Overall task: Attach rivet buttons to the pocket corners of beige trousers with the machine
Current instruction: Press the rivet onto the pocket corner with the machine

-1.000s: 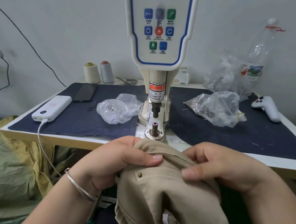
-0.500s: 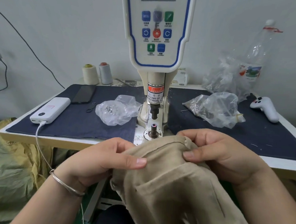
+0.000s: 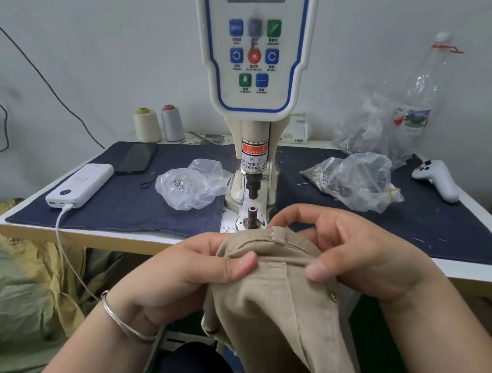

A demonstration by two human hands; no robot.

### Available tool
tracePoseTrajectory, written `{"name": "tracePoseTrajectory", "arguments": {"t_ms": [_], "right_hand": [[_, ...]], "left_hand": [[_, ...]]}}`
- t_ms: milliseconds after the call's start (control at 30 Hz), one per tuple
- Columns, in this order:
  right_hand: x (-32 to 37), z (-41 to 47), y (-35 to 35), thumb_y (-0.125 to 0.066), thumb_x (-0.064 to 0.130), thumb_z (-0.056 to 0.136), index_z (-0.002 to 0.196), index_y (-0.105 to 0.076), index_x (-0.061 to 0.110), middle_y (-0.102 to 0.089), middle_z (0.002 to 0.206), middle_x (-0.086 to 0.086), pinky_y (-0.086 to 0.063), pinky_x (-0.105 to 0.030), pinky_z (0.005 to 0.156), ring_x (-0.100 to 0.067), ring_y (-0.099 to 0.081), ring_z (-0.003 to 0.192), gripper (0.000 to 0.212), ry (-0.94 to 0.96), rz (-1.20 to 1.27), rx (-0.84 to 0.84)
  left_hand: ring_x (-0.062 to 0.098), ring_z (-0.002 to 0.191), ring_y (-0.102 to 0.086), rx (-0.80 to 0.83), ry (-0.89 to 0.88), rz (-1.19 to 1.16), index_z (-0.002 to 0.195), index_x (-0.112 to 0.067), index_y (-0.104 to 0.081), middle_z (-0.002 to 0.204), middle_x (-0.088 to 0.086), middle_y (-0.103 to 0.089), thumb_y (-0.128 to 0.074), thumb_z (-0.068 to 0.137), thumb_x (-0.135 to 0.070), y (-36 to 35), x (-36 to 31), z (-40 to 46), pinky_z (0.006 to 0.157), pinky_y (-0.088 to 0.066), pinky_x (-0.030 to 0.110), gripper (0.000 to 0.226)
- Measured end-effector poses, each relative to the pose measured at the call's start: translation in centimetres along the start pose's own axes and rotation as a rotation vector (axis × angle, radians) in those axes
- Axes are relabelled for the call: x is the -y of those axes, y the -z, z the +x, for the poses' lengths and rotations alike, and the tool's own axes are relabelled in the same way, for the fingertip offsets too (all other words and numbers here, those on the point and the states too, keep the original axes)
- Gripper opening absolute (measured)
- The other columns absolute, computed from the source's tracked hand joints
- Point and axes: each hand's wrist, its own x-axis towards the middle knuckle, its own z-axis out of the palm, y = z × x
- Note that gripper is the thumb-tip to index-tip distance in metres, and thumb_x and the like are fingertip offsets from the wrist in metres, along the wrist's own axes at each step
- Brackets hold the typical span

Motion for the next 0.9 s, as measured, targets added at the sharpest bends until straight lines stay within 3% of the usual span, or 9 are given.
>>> {"name": "tracePoseTrajectory", "arguments": {"t_ms": [67,133,333,433,533,600,700,800,900], "right_hand": [[0.0,-0.4,0.6,-0.068,-0.011,0.06,0.125,-0.053,0.003,-0.066,0.106,-0.025,-0.056,-0.032,0.075,-0.028,-0.067,0.089,0.068,0.042,-0.055,0.035],[0.1,-0.5,0.9,-0.069,-0.01,0.065,0.128,-0.055,0.01,-0.063,0.113,-0.028,-0.055,-0.036,0.079,-0.032,-0.064,0.096,0.068,0.062,-0.141,0.01],[0.2,-0.1,0.6,-0.077,0.009,0.071,0.115,-0.066,0.016,-0.067,0.098,-0.026,-0.055,-0.033,0.072,-0.03,-0.065,0.084,0.046,0.059,-0.137,-0.222],[0.3,-0.1,0.2,-0.087,0.017,0.058,0.106,-0.07,0.014,-0.07,0.097,-0.023,-0.056,-0.03,0.068,-0.029,-0.068,0.081,0.051,-0.099,-0.384,-0.135],[0.4,0.1,0.4,-0.086,0.015,0.061,0.085,-0.075,0.014,-0.075,0.087,-0.013,-0.056,-0.027,0.068,-0.022,-0.071,0.078,0.027,-0.175,-0.599,-0.064],[0.2,0.3,0.9,-0.078,0.003,0.068,0.077,-0.076,0.016,-0.075,0.078,-0.006,-0.055,-0.022,0.064,-0.013,-0.07,0.07,0.017,-0.121,-0.486,-0.028],[-0.8,0.5,1.6,-0.062,-0.006,0.076,0.092,-0.076,0.015,-0.073,0.089,-0.004,-0.056,-0.024,0.074,-0.014,-0.069,0.081,0.029,-0.01,-0.161,-0.033],[-2.1,1.0,1.7,-0.057,-0.003,0.079,0.11,-0.071,0.006,-0.071,0.106,-0.012,-0.055,-0.028,0.086,-0.02,-0.068,0.097,0.036,0.079,0.049,-0.072],[-2.8,1.4,1.4,-0.059,0.002,0.079,0.111,-0.068,-0.003,-0.068,0.112,-0.019,-0.054,-0.029,0.09,-0.023,-0.067,0.099,0.033,0.083,0.165,-0.162]], "left_hand": [[0.038,0.112,-0.066,0.054,-0.059,-0.052,0.122,-0.003,-0.069,0.119,0.026,-0.068,-0.076,0.086,-0.028,0.3,0.2,0.1,0.102,-0.05,0.045,0.045],[0.023,0.107,-0.069,0.051,-0.081,-0.08,0.122,-0.004,-0.069,0.117,0.014,-0.072,-0.074,0.088,-0.025,0.3,0.2,0.2,0.093,-0.055,0.031,0.04],[0.018,0.093,-0.072,-0.086,-0.111,-0.026,0.108,-0.004,-0.075,0.102,0.011,-0.076,-0.068,0.089,-0.026,-0.1,-0.5,0.5,0.079,-0.056,0.024,0.03],[0.024,0.103,-0.072,-0.068,-0.134,-0.007,0.11,-0.004,-0.075,0.111,0.016,-0.074,-0.065,0.092,-0.027,-0.6,-0.3,0.6,0.085,-0.056,0.028,0.03],[0.02,0.092,-0.073,-0.104,-0.128,0.02,0.105,-0.006,-0.076,0.101,0.015,-0.076,-0.068,0.089,-0.031,-1.0,0.0,0.8,0.078,-0.056,0.026,0.03],[0.015,0.083,-0.073,-0.135,-0.138,0.011,0.099,-0.009,-0.078,0.093,0.01,-0.077,-0.068,0.087,-0.031,-1.1,0.1,0.8,0.072,-0.055,0.023,0.027],[0.007,0.069,-0.068,-0.196,-0.159,0.003,0.085,-0.015,-0.078,0.079,0.0,-0.073,-0.071,0.083,-0.035,-1.1,0.0,0.8,0.063,-0.053,0.018,0.021],[0.011,0.074,-0.068,-0.243,-0.157,0.0,0.089,-0.013,-0.078,0.084,0.004,-0.074,-0.073,0.082,-0.036,-1.0,-0.2,0.9,0.066,-0.054,0.02,0.025],[0.012,0.076,-0.07,-0.307,-0.15,-0.011,0.09,-0.011,-0.079,0.087,0.006,-0.075,-0.075,0.084,-0.036,-1.1,-0.1,1.0,0.066,-0.055,0.021,0.026]]}}
